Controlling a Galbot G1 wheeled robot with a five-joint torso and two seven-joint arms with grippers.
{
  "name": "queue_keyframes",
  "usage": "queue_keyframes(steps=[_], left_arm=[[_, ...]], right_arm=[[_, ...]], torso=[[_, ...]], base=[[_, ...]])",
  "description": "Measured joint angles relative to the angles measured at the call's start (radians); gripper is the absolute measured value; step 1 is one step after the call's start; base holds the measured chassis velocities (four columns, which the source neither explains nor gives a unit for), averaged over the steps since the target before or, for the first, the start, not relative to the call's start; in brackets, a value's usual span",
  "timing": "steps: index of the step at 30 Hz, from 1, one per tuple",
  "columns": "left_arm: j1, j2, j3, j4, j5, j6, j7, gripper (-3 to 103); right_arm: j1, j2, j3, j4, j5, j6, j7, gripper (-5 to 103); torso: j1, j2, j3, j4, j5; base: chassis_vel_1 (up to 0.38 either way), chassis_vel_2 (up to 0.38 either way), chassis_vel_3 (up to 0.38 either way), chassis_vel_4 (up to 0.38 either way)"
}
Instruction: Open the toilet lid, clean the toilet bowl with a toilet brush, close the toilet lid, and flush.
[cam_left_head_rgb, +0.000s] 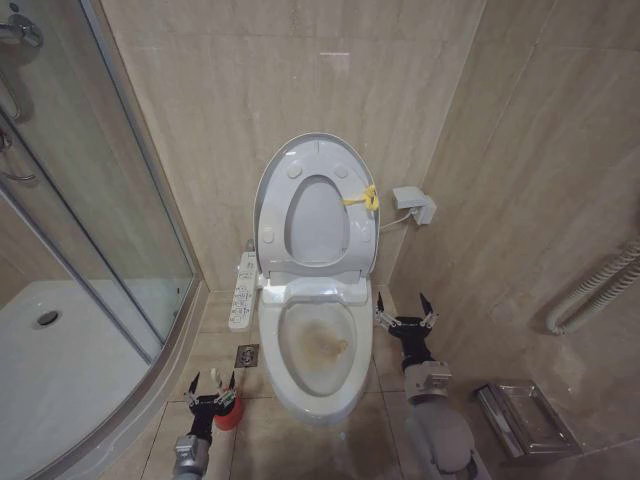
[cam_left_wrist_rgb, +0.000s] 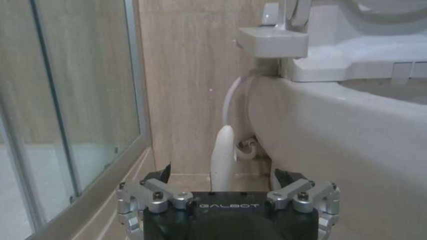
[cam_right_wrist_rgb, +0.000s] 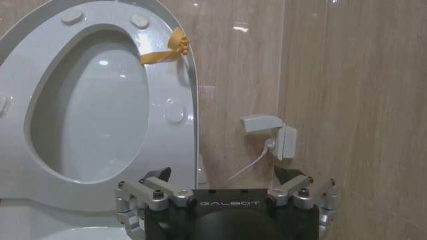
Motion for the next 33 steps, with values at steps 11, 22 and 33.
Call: queue_keyframes(steps=[11, 22, 33], left_arm=[[-0.029, 0.016, -0.006, 0.045, 0.000, -0.024, 0.066, 93], [-0.035, 0.015, -0.008, 0.057, 0.000, -0.030, 0.070, 40], [0.039, 0.017, -0.014, -0.096, 0.032, 0.015, 0.045, 21]], right_arm=[[0.000, 0.000, 0.000, 0.000, 0.000, 0.000, 0.000, 100], [0.000, 0.000, 0.000, 0.000, 0.000, 0.000, 0.000, 100], [0.000, 0.000, 0.000, 0.000, 0.000, 0.000, 0.000, 100]], torso=[[0.000, 0.000, 0.000, 0.0001, 0.0000], [0.000, 0.000, 0.000, 0.0000, 0.0001], [0.000, 0.000, 0.000, 0.0000, 0.0002]], base=[[0.000, 0.000, 0.000, 0.000], [0.000, 0.000, 0.000, 0.000], [0.000, 0.000, 0.000, 0.000]])
